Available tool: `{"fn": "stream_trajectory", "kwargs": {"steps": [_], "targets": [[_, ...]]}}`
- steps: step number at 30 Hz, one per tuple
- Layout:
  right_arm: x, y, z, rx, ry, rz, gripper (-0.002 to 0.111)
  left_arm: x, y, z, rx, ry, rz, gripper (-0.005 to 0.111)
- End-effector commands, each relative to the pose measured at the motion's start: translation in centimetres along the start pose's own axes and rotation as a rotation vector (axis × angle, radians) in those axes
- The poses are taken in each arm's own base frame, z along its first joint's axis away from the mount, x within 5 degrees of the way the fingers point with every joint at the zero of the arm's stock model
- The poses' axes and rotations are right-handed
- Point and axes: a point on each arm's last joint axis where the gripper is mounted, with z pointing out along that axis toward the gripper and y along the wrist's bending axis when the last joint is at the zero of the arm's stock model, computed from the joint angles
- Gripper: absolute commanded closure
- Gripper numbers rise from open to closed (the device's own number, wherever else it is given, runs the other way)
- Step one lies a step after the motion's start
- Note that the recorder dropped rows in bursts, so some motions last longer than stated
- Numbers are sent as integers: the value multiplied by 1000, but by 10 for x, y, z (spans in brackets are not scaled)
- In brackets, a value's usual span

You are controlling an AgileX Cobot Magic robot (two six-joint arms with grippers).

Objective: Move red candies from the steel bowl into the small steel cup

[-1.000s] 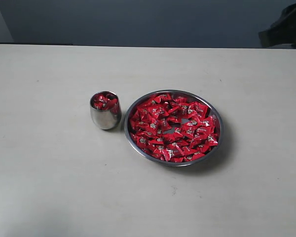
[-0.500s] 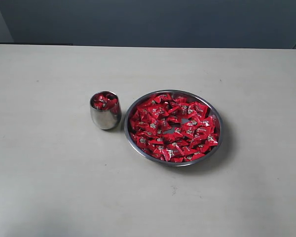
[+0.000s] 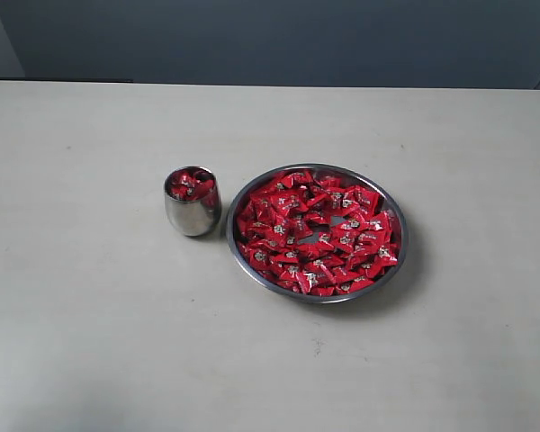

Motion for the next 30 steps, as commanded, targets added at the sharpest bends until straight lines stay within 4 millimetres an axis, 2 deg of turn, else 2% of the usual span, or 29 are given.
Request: {"fn": "stream_trajectory", "kwargs": {"steps": [1,6,13,23,30], "targets": [[5,0,0,-3,-5,15,70,0,0,0,4,-11,0,106],[15,2,4,-17,-5,37,70,0,0,0,4,-11,0,106],[59,4,7,-27,-28,31,70,0,0,0,4,-11,0,106],[97,5,7,-32,-21,49,70,0,0,0,4,-11,0,106],[99,5,3,-28,-36,47,70,0,0,0,4,-11,0,106]]}}
